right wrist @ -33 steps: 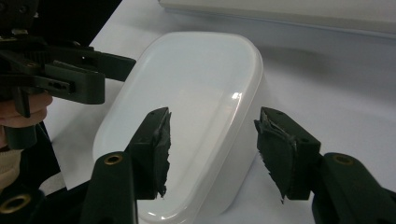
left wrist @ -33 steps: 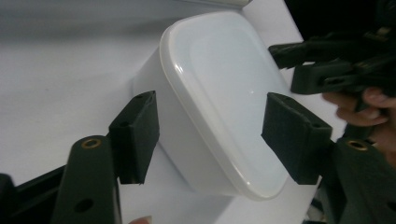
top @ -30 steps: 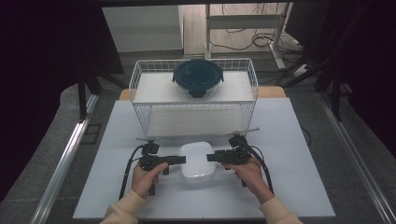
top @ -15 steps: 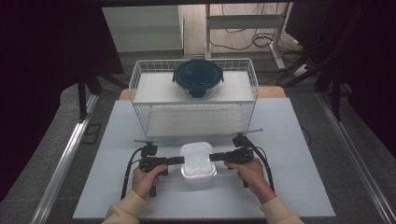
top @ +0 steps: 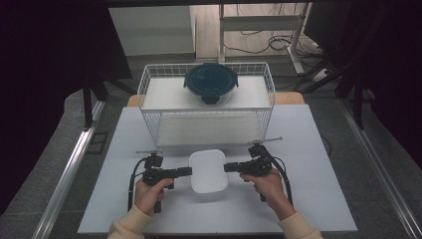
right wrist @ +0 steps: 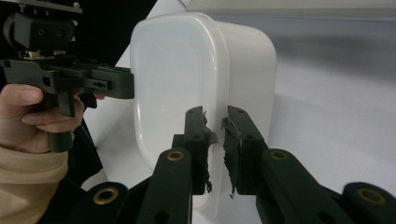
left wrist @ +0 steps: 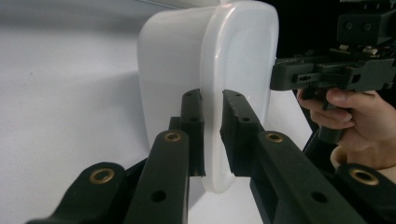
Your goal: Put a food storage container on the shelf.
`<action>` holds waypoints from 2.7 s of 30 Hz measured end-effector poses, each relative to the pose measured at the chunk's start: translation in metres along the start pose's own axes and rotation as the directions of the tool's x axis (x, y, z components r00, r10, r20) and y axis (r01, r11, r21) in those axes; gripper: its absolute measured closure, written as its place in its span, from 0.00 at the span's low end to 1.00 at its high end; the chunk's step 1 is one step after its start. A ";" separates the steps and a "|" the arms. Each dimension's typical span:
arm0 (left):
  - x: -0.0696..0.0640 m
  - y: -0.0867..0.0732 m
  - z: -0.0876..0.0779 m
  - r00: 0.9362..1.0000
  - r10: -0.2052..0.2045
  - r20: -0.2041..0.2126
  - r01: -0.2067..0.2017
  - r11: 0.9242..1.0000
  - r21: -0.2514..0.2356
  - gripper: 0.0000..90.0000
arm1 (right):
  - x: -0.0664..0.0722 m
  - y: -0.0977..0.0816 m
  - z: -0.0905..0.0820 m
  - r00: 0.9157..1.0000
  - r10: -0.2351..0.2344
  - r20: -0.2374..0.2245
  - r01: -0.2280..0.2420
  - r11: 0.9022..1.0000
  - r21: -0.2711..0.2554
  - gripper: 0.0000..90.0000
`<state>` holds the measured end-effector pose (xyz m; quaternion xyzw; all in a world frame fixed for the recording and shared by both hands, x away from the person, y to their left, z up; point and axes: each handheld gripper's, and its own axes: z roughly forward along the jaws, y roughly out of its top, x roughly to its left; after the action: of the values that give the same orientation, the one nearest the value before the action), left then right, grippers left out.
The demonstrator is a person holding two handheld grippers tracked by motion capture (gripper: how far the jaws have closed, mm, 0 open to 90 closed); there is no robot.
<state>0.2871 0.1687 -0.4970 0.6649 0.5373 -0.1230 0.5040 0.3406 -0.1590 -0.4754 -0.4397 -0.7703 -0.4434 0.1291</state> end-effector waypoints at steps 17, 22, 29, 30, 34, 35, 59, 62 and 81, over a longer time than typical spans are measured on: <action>-0.026 0.008 -0.018 0.993 0.116 -0.019 -0.117 0.992 -0.038 0.89 | 0.024 0.005 -0.019 0.996 -0.086 0.010 0.086 0.994 -0.063 0.88; -0.036 0.015 -0.024 0.987 0.160 -0.019 -0.161 0.986 -0.043 0.89 | 0.032 0.008 -0.027 0.993 -0.117 0.012 0.118 0.989 -0.092 0.88; -0.050 0.026 -0.030 0.980 0.199 -0.005 -0.199 0.978 -0.061 0.89 | 0.047 0.017 -0.044 0.983 -0.177 0.042 0.180 0.976 -0.121 0.88; -0.053 0.028 -0.031 0.979 0.205 -0.005 -0.205 0.977 -0.064 0.89 | 0.048 0.019 -0.046 0.982 -0.183 0.044 0.187 0.975 -0.123 0.88; -0.063 0.037 -0.036 0.974 0.226 -0.001 -0.226 0.971 -0.073 0.89 | 0.054 0.025 -0.055 0.980 -0.193 0.045 0.197 0.970 -0.143 0.88; -0.064 0.039 -0.037 0.973 0.232 -0.003 -0.231 0.970 -0.074 0.89 | 0.057 0.028 -0.059 0.978 -0.202 0.051 0.207 0.967 -0.151 0.88; -0.101 0.080 -0.064 0.951 0.309 -0.003 -0.306 0.943 -0.133 0.89 | 0.092 0.067 -0.091 0.963 -0.257 0.081 0.269 0.942 -0.203 0.88; -0.105 0.086 -0.067 0.949 0.315 -0.006 -0.313 0.940 -0.133 0.89 | 0.095 0.072 -0.093 0.962 -0.261 0.083 0.273 0.939 -0.208 0.88; -0.127 0.140 -0.081 0.944 0.331 -0.005 -0.328 0.933 -0.147 0.89 | 0.117 0.123 -0.117 0.958 -0.266 0.112 0.285 0.933 -0.219 0.88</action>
<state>0.3241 0.1711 -0.2947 0.7057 0.4209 -0.0035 0.5699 0.3478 -0.1590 -0.2693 -0.3571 -0.7715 -0.5263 -0.0179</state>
